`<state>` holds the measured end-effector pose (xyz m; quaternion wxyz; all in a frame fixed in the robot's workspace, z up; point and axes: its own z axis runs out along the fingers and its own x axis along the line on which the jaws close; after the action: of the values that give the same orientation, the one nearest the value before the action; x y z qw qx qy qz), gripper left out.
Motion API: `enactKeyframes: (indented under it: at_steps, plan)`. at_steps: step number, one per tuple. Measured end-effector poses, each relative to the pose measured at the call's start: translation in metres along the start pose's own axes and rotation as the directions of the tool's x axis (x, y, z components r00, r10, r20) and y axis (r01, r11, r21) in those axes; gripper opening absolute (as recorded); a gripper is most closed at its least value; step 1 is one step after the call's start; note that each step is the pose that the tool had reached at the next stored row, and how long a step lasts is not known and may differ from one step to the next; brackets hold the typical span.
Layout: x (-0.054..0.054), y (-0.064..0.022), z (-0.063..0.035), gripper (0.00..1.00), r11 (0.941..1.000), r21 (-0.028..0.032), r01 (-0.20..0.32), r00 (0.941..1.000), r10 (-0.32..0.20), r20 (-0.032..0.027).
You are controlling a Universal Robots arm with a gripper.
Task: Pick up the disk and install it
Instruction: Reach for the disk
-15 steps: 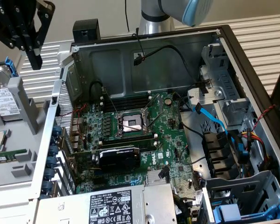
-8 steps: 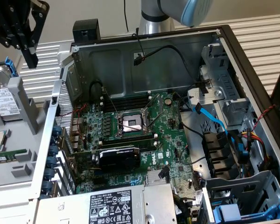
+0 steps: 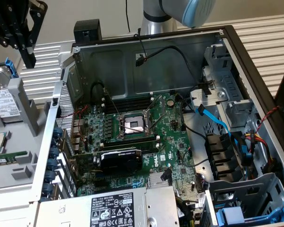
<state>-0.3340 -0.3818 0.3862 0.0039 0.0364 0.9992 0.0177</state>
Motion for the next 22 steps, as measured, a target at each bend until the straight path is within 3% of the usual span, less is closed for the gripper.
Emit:
enactKeyframes:
  at_steps: [5,9,13,22]
  plan:
    - [0.020,-0.0014,0.0002,0.11,1.0000,0.0013,-0.001,0.9998,0.001,-0.0183]
    - [0.036,0.0023,0.0004,0.11,1.0000,0.0030,-0.001,0.9993,0.001,-0.0365]
    - [0.048,0.0104,0.0006,0.11,1.0000,0.0034,-0.001,0.9991,0.001,-0.0415]
    - [0.078,0.0320,0.0019,0.11,1.0000,0.0034,-0.001,0.9991,0.001,-0.0417]
